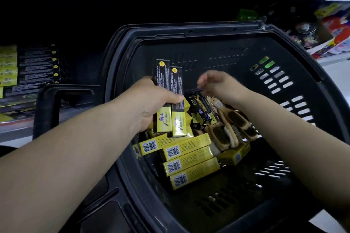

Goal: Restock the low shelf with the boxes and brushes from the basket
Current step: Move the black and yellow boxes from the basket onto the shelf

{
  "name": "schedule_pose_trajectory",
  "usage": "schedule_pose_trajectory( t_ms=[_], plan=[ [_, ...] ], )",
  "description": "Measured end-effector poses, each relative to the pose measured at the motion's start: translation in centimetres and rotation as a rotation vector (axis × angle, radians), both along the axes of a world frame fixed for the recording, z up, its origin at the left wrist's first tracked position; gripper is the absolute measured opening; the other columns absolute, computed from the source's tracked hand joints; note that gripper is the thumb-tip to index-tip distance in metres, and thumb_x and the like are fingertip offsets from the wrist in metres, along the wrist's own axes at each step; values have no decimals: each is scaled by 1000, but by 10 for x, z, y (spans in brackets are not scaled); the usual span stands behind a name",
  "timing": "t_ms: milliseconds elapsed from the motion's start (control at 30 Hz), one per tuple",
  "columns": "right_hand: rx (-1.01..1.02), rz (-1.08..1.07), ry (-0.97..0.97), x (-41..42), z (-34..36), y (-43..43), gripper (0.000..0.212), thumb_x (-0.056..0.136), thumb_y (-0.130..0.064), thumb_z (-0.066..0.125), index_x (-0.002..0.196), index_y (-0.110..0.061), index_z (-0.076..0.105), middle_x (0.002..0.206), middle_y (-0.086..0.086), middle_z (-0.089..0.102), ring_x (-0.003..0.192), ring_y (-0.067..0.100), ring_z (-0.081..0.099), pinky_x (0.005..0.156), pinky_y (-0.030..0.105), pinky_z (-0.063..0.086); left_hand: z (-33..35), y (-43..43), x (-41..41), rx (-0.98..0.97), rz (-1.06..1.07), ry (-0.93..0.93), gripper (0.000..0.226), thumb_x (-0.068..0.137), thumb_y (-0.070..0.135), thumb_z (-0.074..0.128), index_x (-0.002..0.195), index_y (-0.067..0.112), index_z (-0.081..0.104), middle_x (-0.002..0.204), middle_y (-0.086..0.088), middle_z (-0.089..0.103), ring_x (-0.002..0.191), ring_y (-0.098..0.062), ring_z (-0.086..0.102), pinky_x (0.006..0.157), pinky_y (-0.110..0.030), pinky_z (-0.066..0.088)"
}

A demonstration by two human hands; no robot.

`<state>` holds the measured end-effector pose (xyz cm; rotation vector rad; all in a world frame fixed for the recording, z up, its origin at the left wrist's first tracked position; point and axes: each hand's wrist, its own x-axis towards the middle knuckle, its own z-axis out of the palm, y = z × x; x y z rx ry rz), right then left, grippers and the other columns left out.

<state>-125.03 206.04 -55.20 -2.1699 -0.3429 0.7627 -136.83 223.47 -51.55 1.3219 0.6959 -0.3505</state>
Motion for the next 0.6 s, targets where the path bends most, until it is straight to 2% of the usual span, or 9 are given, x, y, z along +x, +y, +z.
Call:
schedule_pose_trajectory(
  t_ms=[67, 133, 233, 267, 333, 400, 433, 500, 600],
  plan=[
    [-439, 144, -11, 14, -33, -11, 13, 93, -7, 45, 87, -12, 55, 83, 2, 55, 85, 20, 55, 67, 24, 45, -1, 1, 0, 10, -19, -9, 41, 67, -5, 76, 102, 8, 61, 99, -12, 70, 94, -28, 66, 93, -47, 49],
    [-737, 256, 4, 13, -63, -16, 19, 95, -22, 47, 89, -7, 56, 87, 8, 56, 86, 24, 55, 67, 27, 43, -1, 1, 0, 18, -46, -19, 40, 66, -3, 77, 102, 8, 63, 98, -11, 71, 93, -27, 67, 93, -46, 49],
    [-850, 222, 44, -5, -98, -18, 47, 94, -39, 48, 122, -1, 47, 115, 15, 57, 105, 28, 57, 82, 34, 46, -2, 1, 1, 30, -91, -24, 47, 63, 4, 81, 106, 11, 64, 101, -8, 71, 99, -26, 65, 99, -46, 44],
    [-872, 191, 27, -12, -107, -17, 56, 95, -38, 47, 134, 0, 36, 128, 17, 51, 116, 31, 52, 90, 37, 43, -2, 1, 2, 31, -101, -26, 48, 62, 5, 81, 106, 11, 64, 101, -8, 71, 100, -26, 65, 100, -46, 43],
    [-953, 142, -37, -17, -119, -17, 58, 98, -28, 42, 142, 3, 19, 136, 20, 45, 118, 31, 51, 87, 35, 43, -3, 2, 2, 24, -109, -40, 46, 62, 5, 81, 104, 13, 65, 99, -7, 72, 98, -26, 66, 98, -46, 45],
    [-940, 144, -41, -11, -114, -16, 45, 97, -19, 43, 134, 4, 34, 123, 19, 53, 103, 26, 57, 76, 29, 47, -3, 1, 1, 5, -104, -61, 47, 64, 3, 80, 107, 13, 63, 101, -7, 72, 98, -25, 66, 97, -45, 46],
    [-897, 152, 8, -6, -108, -16, 30, 94, -20, 46, 117, -1, 49, 106, 13, 57, 90, 22, 58, 68, 26, 47, -3, 1, 0, -11, -97, -70, 48, 65, 2, 80, 108, 13, 62, 102, -7, 71, 99, -25, 65, 99, -45, 45],
    [-694, 12, 181, 1, -83, -15, 14, 90, -25, 53, 85, -12, 55, 87, 6, 56, 73, 19, 57, 58, 27, 47, -2, 1, -1, -57, -80, -93, 39, 69, 3, 77, 103, 16, 60, 103, -6, 70, 99, -22, 65, 99, -42, 44],
    [-286, -265, 506, -6, -33, -16, 10, 88, -21, 61, 95, -15, 57, 93, 7, 57, 70, 20, 63, 59, 28, 53, 0, 0, 0, -119, -40, -126, 27, 75, 8, 75, 86, 22, 55, 95, -2, 68, 92, -16, 64, 86, -33, 48]
  ],
)
